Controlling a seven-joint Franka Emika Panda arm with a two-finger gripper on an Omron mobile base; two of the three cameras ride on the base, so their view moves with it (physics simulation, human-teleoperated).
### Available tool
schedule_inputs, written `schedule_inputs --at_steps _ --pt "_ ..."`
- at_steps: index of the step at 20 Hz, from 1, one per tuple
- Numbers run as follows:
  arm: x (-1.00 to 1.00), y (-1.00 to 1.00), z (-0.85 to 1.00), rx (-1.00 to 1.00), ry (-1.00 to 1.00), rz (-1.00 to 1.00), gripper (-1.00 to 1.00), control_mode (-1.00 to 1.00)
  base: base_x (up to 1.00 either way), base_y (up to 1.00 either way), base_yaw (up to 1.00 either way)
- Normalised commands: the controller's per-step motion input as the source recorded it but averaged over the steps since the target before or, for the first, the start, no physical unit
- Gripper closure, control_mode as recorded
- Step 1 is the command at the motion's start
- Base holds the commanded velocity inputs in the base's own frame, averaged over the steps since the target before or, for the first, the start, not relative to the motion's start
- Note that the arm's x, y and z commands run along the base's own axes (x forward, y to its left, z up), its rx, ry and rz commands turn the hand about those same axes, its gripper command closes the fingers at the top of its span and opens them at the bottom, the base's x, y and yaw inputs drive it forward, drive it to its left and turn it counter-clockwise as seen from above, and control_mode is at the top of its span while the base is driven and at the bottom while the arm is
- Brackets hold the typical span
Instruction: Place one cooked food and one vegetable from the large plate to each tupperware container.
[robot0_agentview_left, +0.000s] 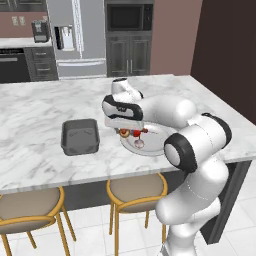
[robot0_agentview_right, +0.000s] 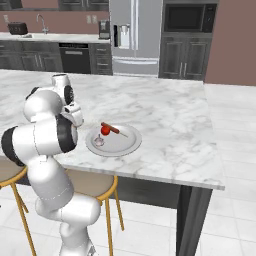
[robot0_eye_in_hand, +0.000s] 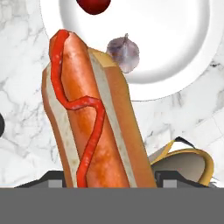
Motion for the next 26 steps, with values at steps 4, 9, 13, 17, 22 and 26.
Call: schedule_inputs --at_steps 4,9,13,17,22,26 --pt "0.46 0.63 0.0 0.11 0.01 0.01 1.0 -1.0 0.0 0.0 0.0" --pt "0.08 0.2 0.0 0.16 0.03 0.11 1.0 -1.0 0.0 0.0 0.0" --pt "0.4 0.59 -0.01 0.0 0.0 0.13 1.0 -1.0 0.0 0.0 0.0" --pt "0.6 0.49 -0.06 0.02 0.0 0.16 1.0 -1.0 0.0 0.0 0.0" --pt "0.68 0.44 -0.12 -0.03 0.04 0.19 1.0 -1.0 0.0 0.0 0.0" --pt "0.53 0.46 -0.23 -0.08 0.08 0.05 1.0 -1.0 0.0 0.0 0.0"
